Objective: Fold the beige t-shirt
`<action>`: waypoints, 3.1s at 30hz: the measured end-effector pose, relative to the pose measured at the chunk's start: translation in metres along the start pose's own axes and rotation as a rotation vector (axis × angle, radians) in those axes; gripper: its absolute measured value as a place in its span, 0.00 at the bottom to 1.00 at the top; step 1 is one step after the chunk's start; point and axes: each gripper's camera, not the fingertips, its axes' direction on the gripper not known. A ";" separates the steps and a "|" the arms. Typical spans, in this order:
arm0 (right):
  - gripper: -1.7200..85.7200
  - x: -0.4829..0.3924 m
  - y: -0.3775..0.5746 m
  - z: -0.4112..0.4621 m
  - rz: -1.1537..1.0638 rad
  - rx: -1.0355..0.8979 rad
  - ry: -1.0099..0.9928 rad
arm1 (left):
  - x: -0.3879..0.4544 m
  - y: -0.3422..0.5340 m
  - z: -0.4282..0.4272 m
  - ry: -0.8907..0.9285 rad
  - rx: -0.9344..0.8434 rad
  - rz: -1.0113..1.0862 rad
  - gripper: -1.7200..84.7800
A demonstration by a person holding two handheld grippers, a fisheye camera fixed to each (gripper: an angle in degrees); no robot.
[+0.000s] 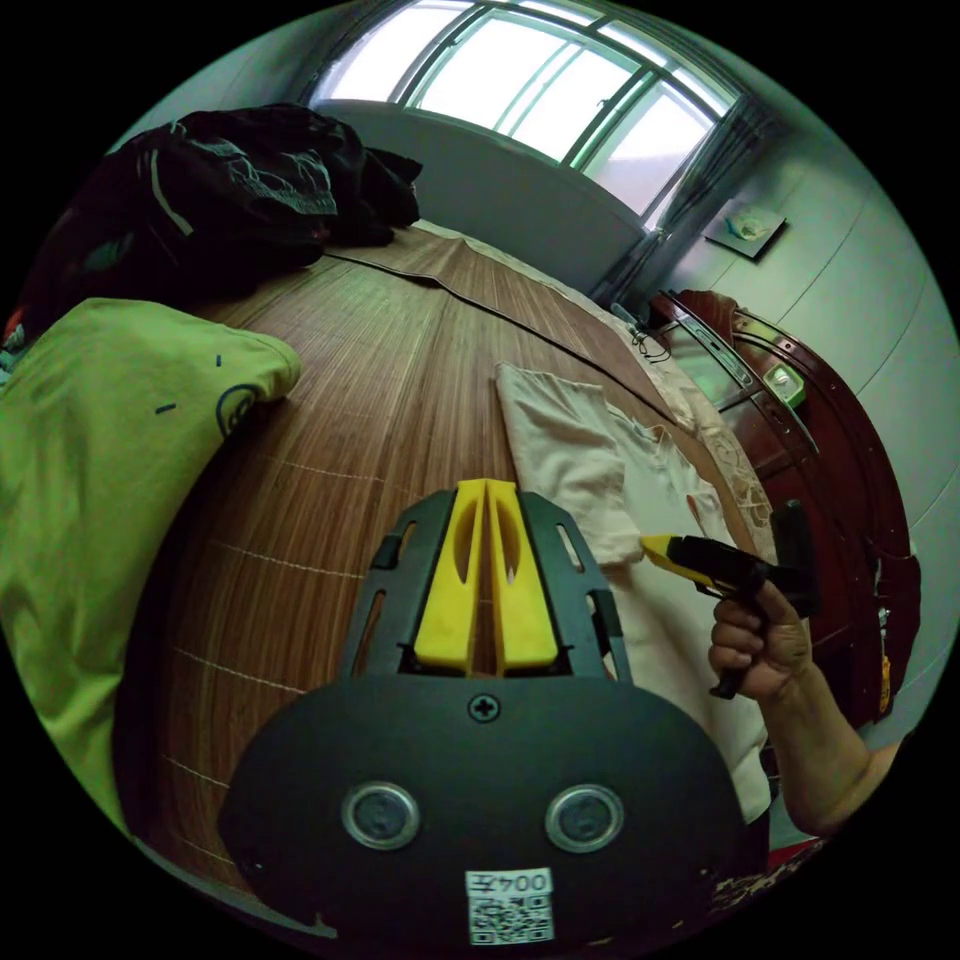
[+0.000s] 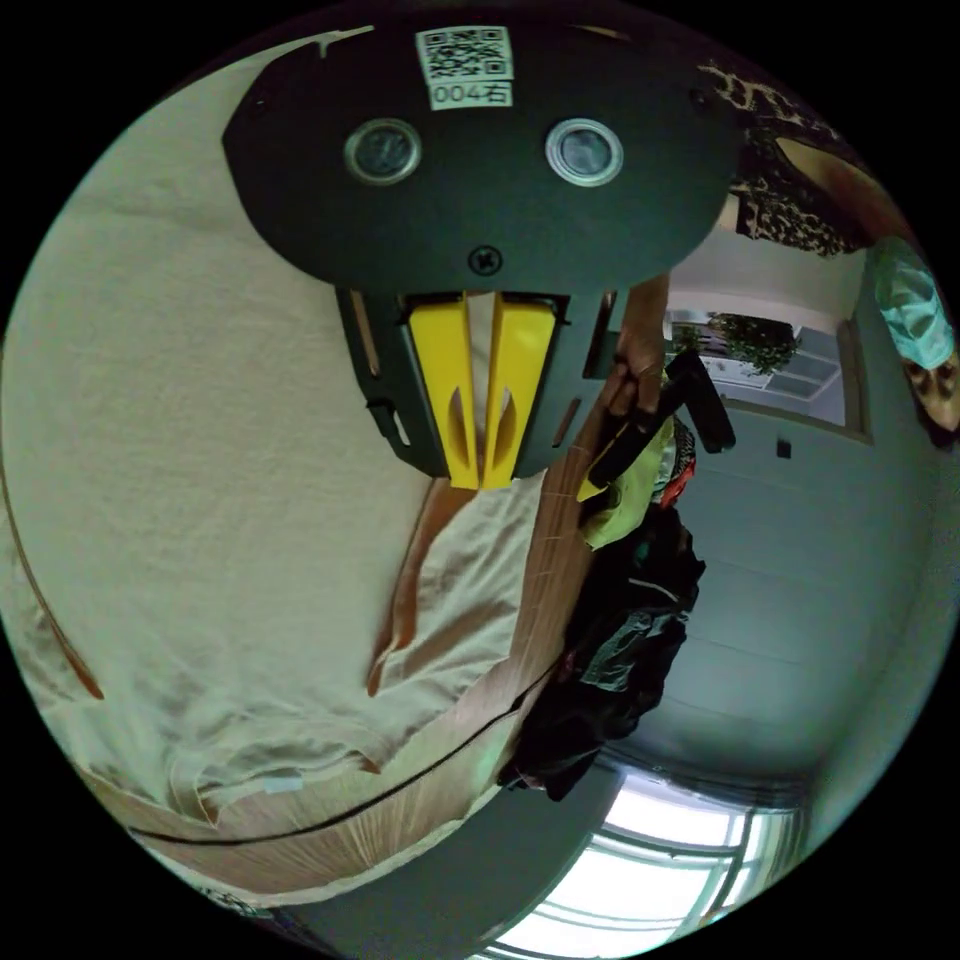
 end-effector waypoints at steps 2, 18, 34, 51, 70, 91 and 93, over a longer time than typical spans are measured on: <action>0.02 -0.019 0.010 -0.001 -0.086 0.011 0.058 | 0.004 0.000 0.002 -0.004 -0.001 0.002 0.02; 0.02 -0.097 0.005 0.038 -0.335 0.045 0.443 | 0.111 -0.002 0.046 -0.057 -0.067 0.223 0.02; 0.01 -0.159 -0.132 0.198 -0.520 -0.215 0.632 | 0.196 0.004 0.130 -0.176 -0.265 0.364 0.03; 0.01 -0.144 -0.017 0.101 -0.461 -0.101 0.552 | 0.221 -0.007 0.144 -0.172 -0.261 0.354 0.03; 0.01 -0.162 0.050 0.107 -0.489 -0.142 0.542 | 0.244 -0.034 0.127 -0.151 -0.263 0.347 0.03; 0.01 -0.176 0.011 0.080 -0.387 -0.059 0.698 | 0.299 -0.078 0.080 -0.142 -0.270 0.337 0.03; 0.01 -0.186 0.047 0.061 -0.401 -0.060 0.711 | 0.310 -0.083 0.073 -0.153 -0.268 0.343 0.03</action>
